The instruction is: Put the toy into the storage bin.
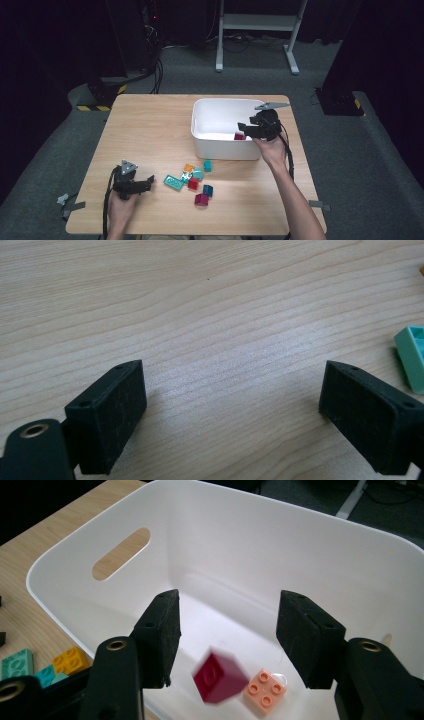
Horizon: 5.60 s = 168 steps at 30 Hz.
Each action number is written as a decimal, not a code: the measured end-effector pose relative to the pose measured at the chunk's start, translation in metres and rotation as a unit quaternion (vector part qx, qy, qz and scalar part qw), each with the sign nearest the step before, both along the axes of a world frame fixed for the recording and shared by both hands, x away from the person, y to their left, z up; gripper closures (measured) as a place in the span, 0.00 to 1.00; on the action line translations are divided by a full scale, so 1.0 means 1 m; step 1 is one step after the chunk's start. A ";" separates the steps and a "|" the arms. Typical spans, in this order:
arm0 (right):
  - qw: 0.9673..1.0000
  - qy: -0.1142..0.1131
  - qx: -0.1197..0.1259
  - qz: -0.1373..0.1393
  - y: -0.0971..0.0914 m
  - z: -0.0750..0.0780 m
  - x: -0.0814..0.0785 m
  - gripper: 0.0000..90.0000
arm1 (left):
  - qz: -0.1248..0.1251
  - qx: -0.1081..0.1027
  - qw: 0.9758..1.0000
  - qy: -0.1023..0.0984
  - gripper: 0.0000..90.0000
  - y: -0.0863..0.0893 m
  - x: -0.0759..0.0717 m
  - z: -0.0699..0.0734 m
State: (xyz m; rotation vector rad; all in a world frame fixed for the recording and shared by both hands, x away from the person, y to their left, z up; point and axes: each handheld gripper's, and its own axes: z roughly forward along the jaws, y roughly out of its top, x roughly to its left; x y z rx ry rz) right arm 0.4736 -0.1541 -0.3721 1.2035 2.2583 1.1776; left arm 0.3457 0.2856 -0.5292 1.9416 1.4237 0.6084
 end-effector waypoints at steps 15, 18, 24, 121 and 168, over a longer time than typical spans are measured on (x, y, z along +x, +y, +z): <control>0.999 -0.027 0.023 0.023 0.005 0.005 -0.027 0.39 | 0.000 0.000 1.000 0.000 0.13 0.000 0.000 0.000; 0.999 -0.032 0.028 0.027 0.004 0.006 -0.032 0.39 | 0.000 0.001 1.000 0.000 0.13 0.000 0.000 0.000; 0.997 -0.045 0.042 0.039 0.001 0.009 -0.046 0.43 | -0.001 0.001 1.000 0.000 0.13 0.000 0.000 0.000; 0.985 0.026 -0.029 0.165 0.086 -0.143 -0.120 0.65 | 0.001 0.000 1.000 0.000 0.13 0.000 0.000 0.000; 0.990 0.009 0.004 0.143 0.049 -0.104 -0.115 0.66 | 0.001 0.000 1.000 0.000 0.13 0.000 0.000 0.000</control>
